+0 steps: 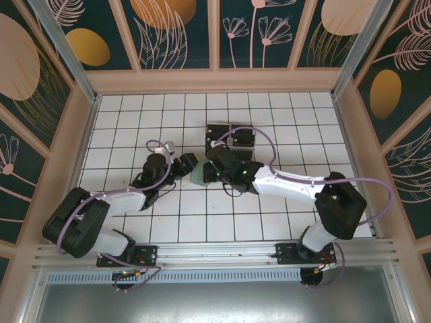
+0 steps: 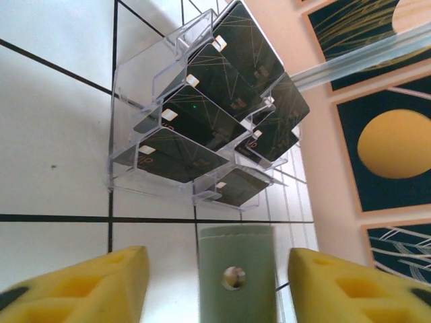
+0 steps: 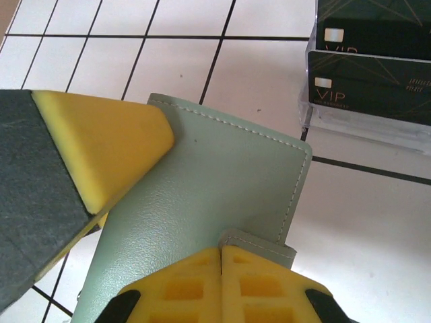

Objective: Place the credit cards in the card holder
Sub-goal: Open the button on the card holder, then open the card holder at the center of the table.

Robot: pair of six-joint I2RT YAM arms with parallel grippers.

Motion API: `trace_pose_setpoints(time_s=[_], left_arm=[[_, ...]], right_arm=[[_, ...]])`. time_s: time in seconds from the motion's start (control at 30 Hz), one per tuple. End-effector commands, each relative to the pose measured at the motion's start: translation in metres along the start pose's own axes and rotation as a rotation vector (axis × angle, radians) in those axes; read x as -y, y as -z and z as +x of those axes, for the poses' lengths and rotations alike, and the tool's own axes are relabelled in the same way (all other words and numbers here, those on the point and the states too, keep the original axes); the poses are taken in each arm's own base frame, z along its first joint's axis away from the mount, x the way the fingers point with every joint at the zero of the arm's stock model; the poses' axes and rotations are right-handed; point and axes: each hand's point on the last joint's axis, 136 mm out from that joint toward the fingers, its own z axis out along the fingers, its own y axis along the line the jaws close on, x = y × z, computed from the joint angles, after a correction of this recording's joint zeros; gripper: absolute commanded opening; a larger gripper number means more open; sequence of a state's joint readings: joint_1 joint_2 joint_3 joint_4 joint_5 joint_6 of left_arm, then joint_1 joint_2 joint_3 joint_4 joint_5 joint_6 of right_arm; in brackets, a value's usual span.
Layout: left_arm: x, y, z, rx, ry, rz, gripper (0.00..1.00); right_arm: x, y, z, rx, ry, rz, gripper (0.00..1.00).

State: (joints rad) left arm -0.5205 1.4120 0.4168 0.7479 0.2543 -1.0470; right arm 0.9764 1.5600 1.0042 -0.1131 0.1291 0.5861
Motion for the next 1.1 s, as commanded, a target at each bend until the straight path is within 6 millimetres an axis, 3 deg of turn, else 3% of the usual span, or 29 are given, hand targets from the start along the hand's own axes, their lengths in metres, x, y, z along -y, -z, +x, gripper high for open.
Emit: trace_pose_setpoints(time_s=[0.0, 0.1, 0.13, 0.43, 0.63, 0.67, 0.8, 0.83, 0.93, 1.07], left_arm=[[0.007, -0.001, 0.003, 0.003, -0.02, 0.044, 0.35], [0.006, -0.001, 0.004, 0.005, -0.023, 0.048, 0.02], [0.005, -0.001, 0.005, 0.001, -0.026, 0.048, 0.0], [-0.021, 0.004, 0.017, -0.003, -0.029, -0.008, 0.0], [-0.031, 0.006, 0.022, -0.015, -0.028, -0.034, 0.0], [-0.034, 0.006, 0.023, -0.017, -0.03, -0.047, 0.02], [-0.047, 0.01, 0.025, -0.015, -0.048, -0.106, 0.56], [-0.049, 0.011, 0.024, -0.01, -0.057, -0.124, 0.64], [-0.054, 0.013, 0.021, -0.008, -0.09, -0.17, 0.74], [-0.051, 0.012, 0.02, -0.037, -0.142, -0.201, 0.76]], right_arm=[[0.0, 0.006, -0.009, 0.044, -0.035, -0.026, 0.0], [0.013, 0.004, -0.003, 0.043, -0.05, -0.004, 0.0], [0.017, 0.005, -0.001, 0.045, -0.059, -0.001, 0.0], [0.059, 0.018, 0.02, 0.057, -0.145, 0.022, 0.0], [0.066, 0.022, 0.032, 0.042, -0.16, -0.017, 0.0], [0.064, 0.023, 0.034, 0.036, -0.154, -0.037, 0.0], [0.057, 0.022, 0.044, 0.003, -0.139, -0.086, 0.0], [0.056, 0.022, 0.046, -0.007, -0.139, -0.096, 0.0], [0.05, 0.022, 0.05, -0.024, -0.136, -0.128, 0.0], [0.04, 0.024, 0.048, -0.028, -0.133, -0.167, 0.0]])
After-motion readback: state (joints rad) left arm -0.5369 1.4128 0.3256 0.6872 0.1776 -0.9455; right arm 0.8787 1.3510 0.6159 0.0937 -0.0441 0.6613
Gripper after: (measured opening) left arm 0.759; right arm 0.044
